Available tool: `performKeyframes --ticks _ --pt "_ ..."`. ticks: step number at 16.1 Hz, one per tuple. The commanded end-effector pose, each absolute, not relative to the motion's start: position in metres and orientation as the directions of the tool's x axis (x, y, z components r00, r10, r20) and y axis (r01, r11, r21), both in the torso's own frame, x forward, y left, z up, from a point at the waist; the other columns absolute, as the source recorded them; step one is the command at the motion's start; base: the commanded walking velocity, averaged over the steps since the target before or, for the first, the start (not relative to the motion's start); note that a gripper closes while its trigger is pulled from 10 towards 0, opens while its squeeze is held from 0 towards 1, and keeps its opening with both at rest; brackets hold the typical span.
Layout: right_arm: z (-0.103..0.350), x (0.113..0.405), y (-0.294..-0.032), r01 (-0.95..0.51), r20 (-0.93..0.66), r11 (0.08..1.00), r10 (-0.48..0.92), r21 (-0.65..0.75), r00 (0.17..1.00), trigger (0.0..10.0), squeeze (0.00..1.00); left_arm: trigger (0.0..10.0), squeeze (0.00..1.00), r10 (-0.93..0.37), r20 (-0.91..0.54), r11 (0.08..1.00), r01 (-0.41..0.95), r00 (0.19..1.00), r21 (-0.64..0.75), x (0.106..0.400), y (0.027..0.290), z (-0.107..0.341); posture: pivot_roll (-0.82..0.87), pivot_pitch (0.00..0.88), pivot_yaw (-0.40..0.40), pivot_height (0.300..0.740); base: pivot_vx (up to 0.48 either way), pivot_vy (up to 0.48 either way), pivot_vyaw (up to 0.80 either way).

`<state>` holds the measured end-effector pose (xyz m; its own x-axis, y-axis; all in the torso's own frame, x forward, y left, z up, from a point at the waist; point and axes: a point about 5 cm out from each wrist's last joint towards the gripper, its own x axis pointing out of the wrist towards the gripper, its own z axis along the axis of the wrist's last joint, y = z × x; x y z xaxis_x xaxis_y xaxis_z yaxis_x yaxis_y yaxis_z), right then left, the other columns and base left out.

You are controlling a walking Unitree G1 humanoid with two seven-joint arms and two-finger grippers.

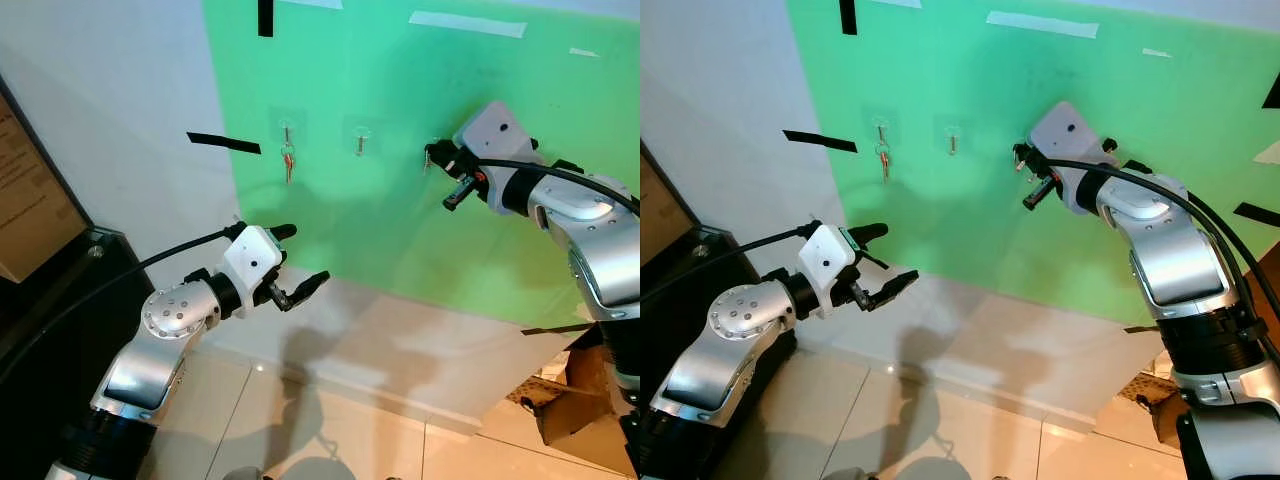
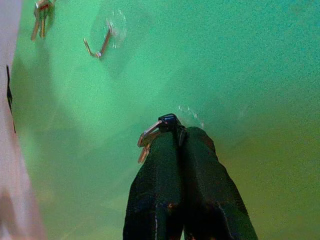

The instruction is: Hang keys on a hook

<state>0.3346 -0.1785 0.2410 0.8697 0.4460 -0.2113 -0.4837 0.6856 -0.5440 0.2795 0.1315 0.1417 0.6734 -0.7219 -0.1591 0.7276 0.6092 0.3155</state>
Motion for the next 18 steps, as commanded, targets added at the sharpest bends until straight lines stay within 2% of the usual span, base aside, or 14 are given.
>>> performKeyframes --ticks 1,10,18 --pt "0.237 0.335 -0.186 -0.468 -0.227 0.686 0.417 -0.557 0.880 10.0 0.00 10.0 0.00 -0.738 -0.162 0.587 0.742 0.655 0.322 0.276 0.129 0.144 0.03 0.000 -0.005 0.740 0.000 0.000 0.00" --pt "0.234 0.329 -0.201 -0.461 -0.238 0.702 0.397 -0.543 0.886 10.0 0.00 10.0 0.00 -0.759 -0.147 0.575 0.759 0.634 0.306 0.277 0.126 0.148 0.03 0.000 0.007 0.740 0.000 0.000 0.00" --pt "0.246 0.329 -0.181 -0.445 -0.138 0.712 0.446 -0.543 0.884 10.0 0.00 10.0 0.00 -0.763 -0.132 0.573 0.757 0.632 0.314 0.278 0.125 0.153 0.03 0.000 0.009 0.740 0.000 0.000 0.00"
